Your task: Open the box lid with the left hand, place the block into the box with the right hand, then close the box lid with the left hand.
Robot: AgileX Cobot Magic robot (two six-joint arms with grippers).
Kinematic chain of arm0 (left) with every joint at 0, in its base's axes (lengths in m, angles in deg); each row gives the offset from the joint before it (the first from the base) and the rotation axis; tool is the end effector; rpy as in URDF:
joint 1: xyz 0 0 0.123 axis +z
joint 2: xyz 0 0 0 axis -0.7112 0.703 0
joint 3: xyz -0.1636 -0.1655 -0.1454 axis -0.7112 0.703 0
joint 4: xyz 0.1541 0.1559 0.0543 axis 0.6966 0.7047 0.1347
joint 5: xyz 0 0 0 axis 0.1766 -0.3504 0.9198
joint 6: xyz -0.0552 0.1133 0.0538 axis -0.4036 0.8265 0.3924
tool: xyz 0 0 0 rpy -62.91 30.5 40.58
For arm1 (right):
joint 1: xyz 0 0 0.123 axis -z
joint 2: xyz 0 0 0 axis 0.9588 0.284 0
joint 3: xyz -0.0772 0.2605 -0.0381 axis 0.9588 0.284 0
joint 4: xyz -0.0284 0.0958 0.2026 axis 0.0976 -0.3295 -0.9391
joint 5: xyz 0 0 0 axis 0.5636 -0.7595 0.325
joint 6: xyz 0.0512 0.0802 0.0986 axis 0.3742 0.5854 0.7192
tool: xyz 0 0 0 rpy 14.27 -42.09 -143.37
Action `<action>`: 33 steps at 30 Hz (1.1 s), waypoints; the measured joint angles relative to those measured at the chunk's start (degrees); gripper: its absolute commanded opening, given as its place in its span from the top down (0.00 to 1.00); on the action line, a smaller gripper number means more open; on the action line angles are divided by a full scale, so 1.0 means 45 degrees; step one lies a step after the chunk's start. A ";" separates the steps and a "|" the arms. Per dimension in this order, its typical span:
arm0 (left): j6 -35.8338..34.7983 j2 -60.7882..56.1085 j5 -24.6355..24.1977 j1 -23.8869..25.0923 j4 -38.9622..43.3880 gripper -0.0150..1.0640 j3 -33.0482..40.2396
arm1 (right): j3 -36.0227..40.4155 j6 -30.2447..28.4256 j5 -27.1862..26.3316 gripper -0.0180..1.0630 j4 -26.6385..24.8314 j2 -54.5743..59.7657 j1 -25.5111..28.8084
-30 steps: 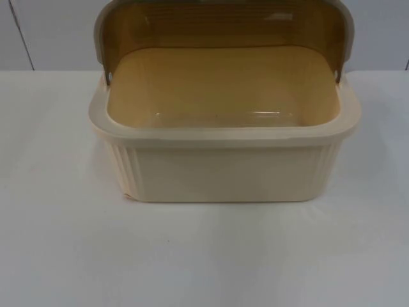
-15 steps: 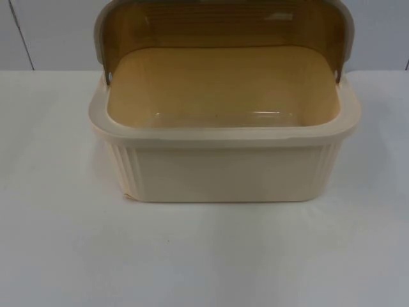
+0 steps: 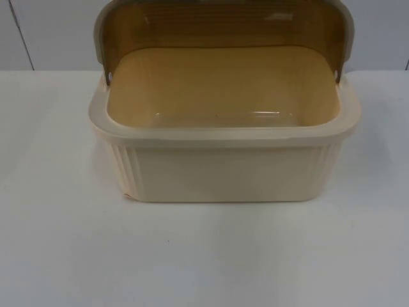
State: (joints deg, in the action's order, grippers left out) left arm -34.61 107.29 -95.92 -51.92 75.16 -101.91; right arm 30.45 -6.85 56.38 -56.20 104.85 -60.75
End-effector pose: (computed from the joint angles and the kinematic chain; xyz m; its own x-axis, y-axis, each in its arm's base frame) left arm 0.2775 -0.0245 0.3659 -0.3992 0.1312 -0.9075 0.0992 0.9901 0.0995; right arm 0.3276 -0.0881 0.2216 -0.7480 0.0275 -0.6631 0.1829 0.9690 -0.1661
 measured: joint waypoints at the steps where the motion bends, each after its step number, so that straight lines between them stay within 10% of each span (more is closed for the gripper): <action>1: 0.0000 0.0000 0.0000 0.0000 0.0000 0.03 0.0000 | -0.0481 -0.0077 0.0250 0.98 -0.0025 0.0000 -0.0271; 17: 0.0000 0.0000 0.0000 0.0000 0.0000 0.03 0.0000 | -0.5912 -0.0185 0.3735 0.98 -0.0375 0.0000 -0.4508; 33: 0.0000 0.0000 0.0000 0.0000 0.0000 0.03 0.0000 | -0.6133 -0.0148 0.4393 0.98 -0.2077 -0.0477 -0.9158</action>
State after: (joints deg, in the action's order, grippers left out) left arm -34.61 107.29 -95.92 -51.92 75.16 -101.91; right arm 2.85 -7.52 76.14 -65.55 102.70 -101.96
